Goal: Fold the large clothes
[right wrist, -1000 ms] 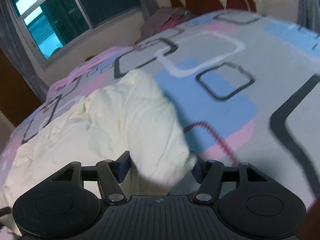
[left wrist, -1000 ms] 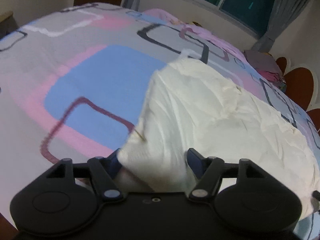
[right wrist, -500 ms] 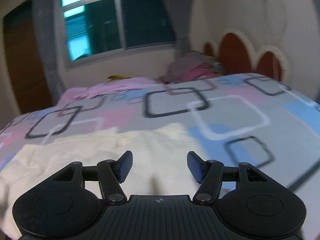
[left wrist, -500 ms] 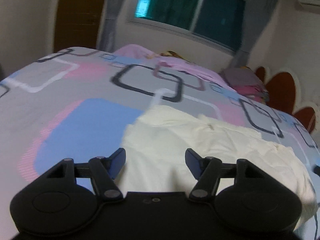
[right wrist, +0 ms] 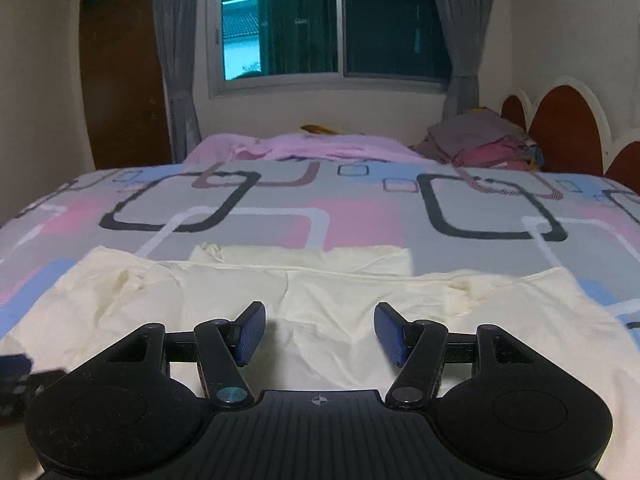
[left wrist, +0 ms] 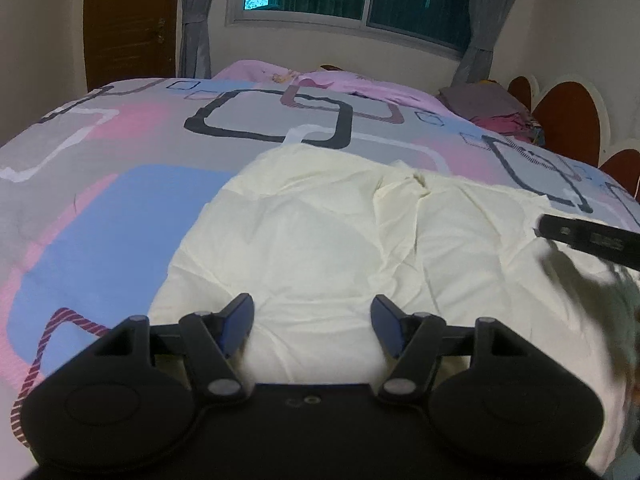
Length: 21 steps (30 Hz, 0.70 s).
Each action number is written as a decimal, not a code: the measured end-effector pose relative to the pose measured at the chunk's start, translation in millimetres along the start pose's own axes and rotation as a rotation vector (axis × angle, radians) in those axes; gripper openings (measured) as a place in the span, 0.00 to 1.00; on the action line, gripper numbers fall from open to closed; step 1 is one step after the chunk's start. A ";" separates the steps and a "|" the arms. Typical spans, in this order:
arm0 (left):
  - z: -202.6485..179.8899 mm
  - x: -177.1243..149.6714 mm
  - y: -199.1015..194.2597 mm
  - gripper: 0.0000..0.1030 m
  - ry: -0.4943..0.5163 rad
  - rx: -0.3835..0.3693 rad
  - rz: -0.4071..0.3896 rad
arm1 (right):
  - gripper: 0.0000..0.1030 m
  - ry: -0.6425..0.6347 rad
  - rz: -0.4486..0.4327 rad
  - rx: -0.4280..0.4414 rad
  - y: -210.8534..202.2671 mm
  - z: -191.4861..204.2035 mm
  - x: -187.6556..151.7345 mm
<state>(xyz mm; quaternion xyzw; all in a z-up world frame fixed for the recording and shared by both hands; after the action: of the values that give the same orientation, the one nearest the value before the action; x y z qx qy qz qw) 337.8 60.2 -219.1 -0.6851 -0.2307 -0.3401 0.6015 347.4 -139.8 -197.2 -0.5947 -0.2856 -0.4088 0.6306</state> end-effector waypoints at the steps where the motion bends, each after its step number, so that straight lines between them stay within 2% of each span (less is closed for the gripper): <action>1: 0.8 -1.1 1.4 0.64 -0.003 0.001 0.001 | 0.59 -0.004 0.014 -0.019 10.4 -1.2 -5.6; 6: 4.2 -2.6 11.9 0.62 -0.028 0.010 0.007 | 0.59 -0.073 0.030 -0.062 41.1 -2.8 -31.2; 12: 10.3 9.4 1.8 0.58 -0.066 -0.007 0.046 | 0.59 -0.071 0.068 -0.050 37.1 -8.3 -28.6; 14: 22.8 16.7 -10.5 0.64 -0.097 -0.006 0.028 | 0.59 -0.039 0.046 -0.032 20.3 -7.4 -18.7; 15: 31.0 19.1 -15.8 0.73 -0.110 0.001 0.020 | 0.59 -0.029 0.030 -0.022 9.7 -7.1 -15.1; 16: 40.4 20.1 -20.7 0.78 -0.121 0.015 0.017 | 0.59 -0.019 0.019 -0.015 -0.7 -5.6 -13.1; 21: 73.3 9.3 -24.0 0.79 -0.178 0.012 0.066 | 0.59 -0.039 0.020 -0.030 -25.8 0.8 -31.5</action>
<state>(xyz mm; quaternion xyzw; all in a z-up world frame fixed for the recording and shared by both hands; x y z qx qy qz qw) 340.4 135.3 -199.5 -0.7164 -0.2624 -0.2563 0.5935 309.6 -132.4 -210.4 -0.6148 -0.2857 -0.3948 0.6201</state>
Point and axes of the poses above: each gripper's, at about its wrist camera, not at the fingertips, and y roughly the way its jaws point, z to its left, x to its top, the point moved 10 cm from there along y, roughly the way its jaws point, and after that the axes turned 4 degrees about y, right-handed, at the moved point
